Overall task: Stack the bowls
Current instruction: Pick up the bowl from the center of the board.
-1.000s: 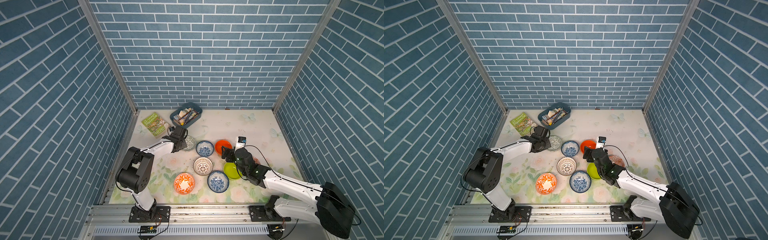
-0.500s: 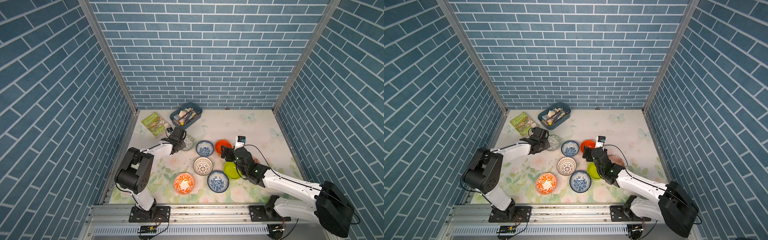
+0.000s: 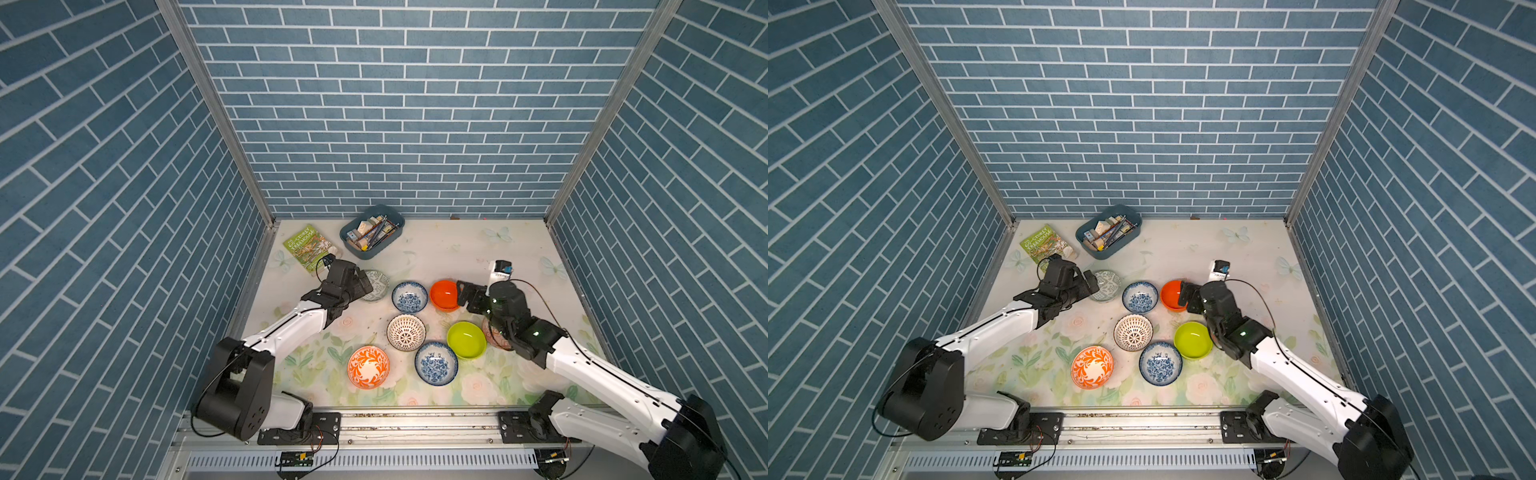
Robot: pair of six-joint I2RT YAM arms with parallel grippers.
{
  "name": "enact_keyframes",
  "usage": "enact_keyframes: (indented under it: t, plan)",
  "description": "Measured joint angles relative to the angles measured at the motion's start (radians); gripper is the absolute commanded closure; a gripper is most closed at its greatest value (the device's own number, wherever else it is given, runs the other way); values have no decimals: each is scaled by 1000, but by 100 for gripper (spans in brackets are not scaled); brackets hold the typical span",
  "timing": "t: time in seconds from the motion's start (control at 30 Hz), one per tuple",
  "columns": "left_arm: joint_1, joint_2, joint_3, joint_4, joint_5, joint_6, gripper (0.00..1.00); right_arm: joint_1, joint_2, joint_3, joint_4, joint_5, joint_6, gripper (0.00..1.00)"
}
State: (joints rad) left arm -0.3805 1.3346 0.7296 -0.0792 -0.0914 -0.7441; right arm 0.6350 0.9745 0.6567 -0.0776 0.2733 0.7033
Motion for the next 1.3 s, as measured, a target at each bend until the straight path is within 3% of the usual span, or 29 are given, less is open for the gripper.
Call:
enact_keyframes:
  t: [0.2,0.4,0.53,0.6,0.8,0.9,1.3]
  plan:
    - [-42,-155,-211,69,41,-21,1,-207,-23,0,-145,-176,6,9]
    - [-66,-288,-328,100,82,-37,2,-230,11,-2,-193,-363,-5,20]
    - [-74,-320,-337,110,108,-42,3,-154,38,-2,-200,-390,-4,22]
    - [-80,-333,-348,116,119,-43,3,-72,76,7,-203,-383,-1,28]
    - [-87,-373,-372,115,141,-45,2,78,248,111,-205,-371,2,42]
    - [-90,-379,-372,118,151,-46,0,133,337,175,-205,-348,0,44]
    - [-91,-402,-400,137,168,-45,0,246,595,362,-251,-292,0,56]
